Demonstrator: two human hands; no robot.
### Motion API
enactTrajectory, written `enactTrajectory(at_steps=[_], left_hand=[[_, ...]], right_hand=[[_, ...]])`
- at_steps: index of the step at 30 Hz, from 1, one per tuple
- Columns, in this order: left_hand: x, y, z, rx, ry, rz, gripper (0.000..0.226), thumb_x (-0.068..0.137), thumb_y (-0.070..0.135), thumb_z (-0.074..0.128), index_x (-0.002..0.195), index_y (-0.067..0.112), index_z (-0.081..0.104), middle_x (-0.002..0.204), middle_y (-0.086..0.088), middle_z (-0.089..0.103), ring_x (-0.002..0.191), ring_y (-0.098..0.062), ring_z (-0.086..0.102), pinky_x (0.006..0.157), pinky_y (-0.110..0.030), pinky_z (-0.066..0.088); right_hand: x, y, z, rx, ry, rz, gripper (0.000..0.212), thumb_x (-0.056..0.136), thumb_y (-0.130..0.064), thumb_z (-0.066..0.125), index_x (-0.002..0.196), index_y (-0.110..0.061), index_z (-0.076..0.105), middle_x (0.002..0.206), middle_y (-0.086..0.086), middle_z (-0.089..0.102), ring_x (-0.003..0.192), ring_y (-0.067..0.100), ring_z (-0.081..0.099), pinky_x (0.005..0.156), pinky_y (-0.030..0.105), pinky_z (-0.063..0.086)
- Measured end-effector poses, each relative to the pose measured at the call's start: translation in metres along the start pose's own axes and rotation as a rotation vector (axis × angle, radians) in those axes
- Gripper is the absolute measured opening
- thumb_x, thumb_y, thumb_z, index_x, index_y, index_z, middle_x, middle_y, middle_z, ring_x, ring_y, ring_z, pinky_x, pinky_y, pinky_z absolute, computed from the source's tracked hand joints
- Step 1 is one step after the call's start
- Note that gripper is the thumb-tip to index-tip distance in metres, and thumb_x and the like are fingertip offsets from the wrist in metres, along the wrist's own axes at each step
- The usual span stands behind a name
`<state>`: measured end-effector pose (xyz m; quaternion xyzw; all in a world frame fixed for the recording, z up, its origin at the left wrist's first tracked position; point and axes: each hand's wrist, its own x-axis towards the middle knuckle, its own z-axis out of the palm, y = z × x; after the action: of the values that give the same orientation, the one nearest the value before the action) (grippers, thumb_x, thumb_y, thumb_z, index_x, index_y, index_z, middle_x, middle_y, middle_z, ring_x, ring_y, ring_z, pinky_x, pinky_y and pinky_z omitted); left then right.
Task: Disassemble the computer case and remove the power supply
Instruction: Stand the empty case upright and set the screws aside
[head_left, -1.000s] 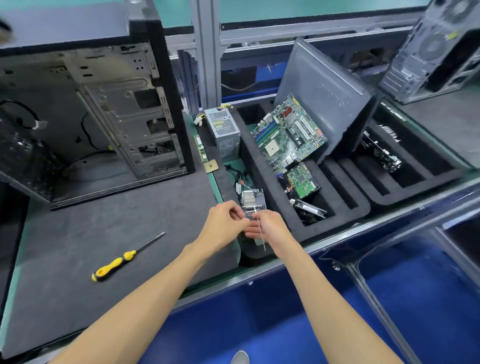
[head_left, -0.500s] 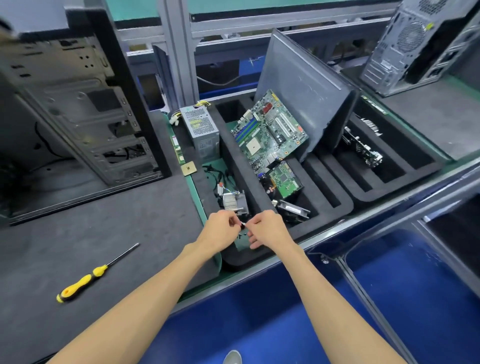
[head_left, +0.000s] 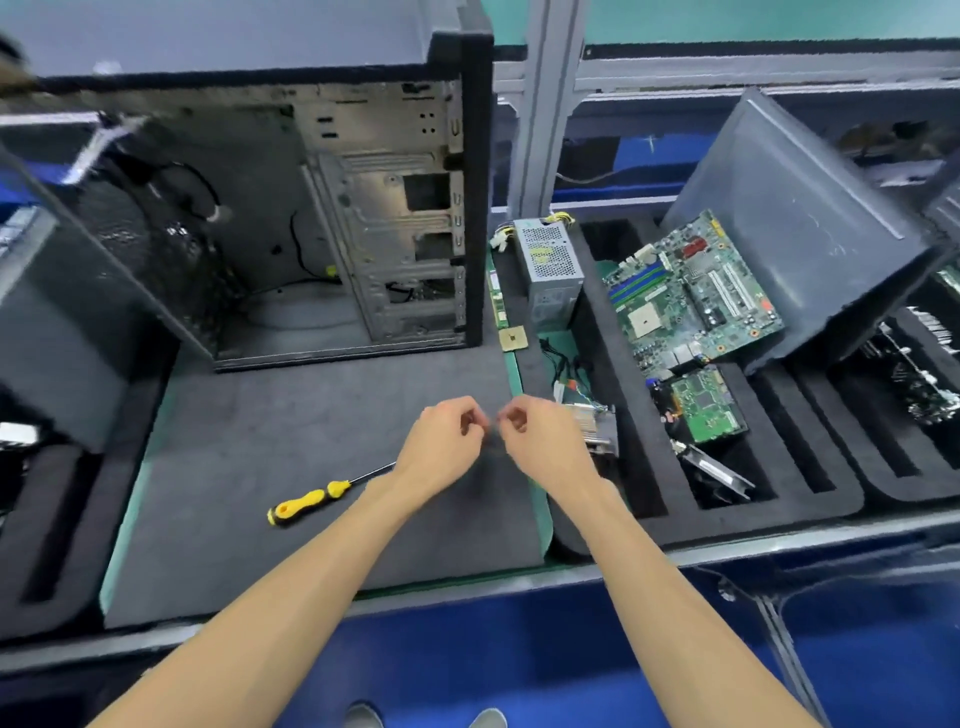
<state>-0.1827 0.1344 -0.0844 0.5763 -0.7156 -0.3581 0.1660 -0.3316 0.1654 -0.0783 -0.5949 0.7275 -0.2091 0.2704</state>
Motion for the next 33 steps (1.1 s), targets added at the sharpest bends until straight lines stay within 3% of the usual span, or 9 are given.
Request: enactTrajectory(at_steps=[5, 9, 14, 19, 25, 29, 33], left_hand=[[-0.028, -0.057, -0.054, -0.006, 0.141, -0.153, 0.029, 0.084, 0.005, 0.047, 0.077, 0.027, 0.064, 0.075, 0.007, 0.068, 0.072, -0.017, 0.062, 0.071, -0.035, 0.054], [-0.056, -0.102, -0.079, 0.01, 0.193, -0.274, 0.027, 0.086, 0.005, 0.048, 0.076, 0.027, 0.061, 0.078, 0.002, 0.069, 0.073, -0.022, 0.063, 0.072, -0.04, 0.055], [-0.079, -0.127, -0.075, 0.069, 0.158, -0.214, 0.016, 0.088, 0.012, 0.056, 0.088, 0.022, 0.068, 0.089, 0.006, 0.062, 0.09, -0.016, 0.055, 0.078, -0.038, 0.051], [-0.094, -0.135, -0.08, 0.276, 0.068, -0.081, 0.018, 0.086, 0.03, 0.063, 0.104, 0.027, 0.065, 0.098, 0.008, 0.055, 0.098, -0.015, 0.051, 0.074, -0.03, 0.042], [-0.132, -0.154, -0.132, 0.245, 0.254, -0.139, 0.017, 0.082, 0.039, 0.067, 0.093, 0.027, 0.062, 0.089, 0.013, 0.059, 0.086, -0.012, 0.057, 0.064, -0.027, 0.041], [-0.166, -0.175, -0.18, 0.22, 0.349, -0.195, 0.013, 0.082, 0.032, 0.067, 0.088, 0.021, 0.064, 0.079, 0.012, 0.058, 0.087, -0.016, 0.055, 0.07, -0.031, 0.039], [-0.217, -0.208, -0.232, 0.131, 0.439, -0.275, 0.013, 0.082, 0.032, 0.064, 0.081, 0.02, 0.059, 0.078, 0.006, 0.062, 0.075, -0.017, 0.057, 0.062, -0.033, 0.046]], right_hand=[[0.004, -0.06, 0.055, -0.016, -0.157, -0.206, 0.023, 0.09, -0.022, 0.06, 0.11, -0.025, 0.071, 0.108, -0.003, 0.071, 0.103, 0.018, 0.063, 0.085, 0.035, 0.053], [-0.008, -0.083, 0.103, -0.254, -0.304, -0.374, 0.037, 0.091, -0.031, 0.062, 0.128, -0.03, 0.061, 0.121, 0.001, 0.054, 0.116, 0.025, 0.044, 0.096, 0.04, 0.04], [-0.012, -0.082, 0.118, -0.258, -0.241, -0.406, 0.015, 0.097, -0.036, 0.061, 0.109, -0.03, 0.068, 0.107, -0.004, 0.055, 0.109, 0.021, 0.044, 0.093, 0.037, 0.037], [-0.026, -0.088, 0.122, -0.194, -0.214, -0.49, 0.012, 0.097, -0.037, 0.064, 0.104, -0.031, 0.071, 0.099, -0.007, 0.06, 0.103, 0.017, 0.044, 0.088, 0.034, 0.037], [-0.041, -0.148, 0.138, -0.051, -0.195, -0.67, 0.014, 0.09, -0.026, 0.071, 0.104, -0.027, 0.073, 0.101, -0.008, 0.056, 0.105, 0.012, 0.042, 0.091, 0.028, 0.037], [-0.059, -0.212, 0.164, 0.114, -0.14, -0.712, 0.019, 0.088, -0.008, 0.065, 0.103, -0.018, 0.071, 0.103, -0.005, 0.054, 0.105, 0.012, 0.043, 0.087, 0.007, 0.035], [-0.089, -0.292, 0.207, 0.191, -0.148, -0.788, 0.016, 0.086, 0.0, 0.062, 0.094, -0.012, 0.07, 0.099, 0.0, 0.054, 0.102, 0.018, 0.046, 0.086, 0.014, 0.038]])
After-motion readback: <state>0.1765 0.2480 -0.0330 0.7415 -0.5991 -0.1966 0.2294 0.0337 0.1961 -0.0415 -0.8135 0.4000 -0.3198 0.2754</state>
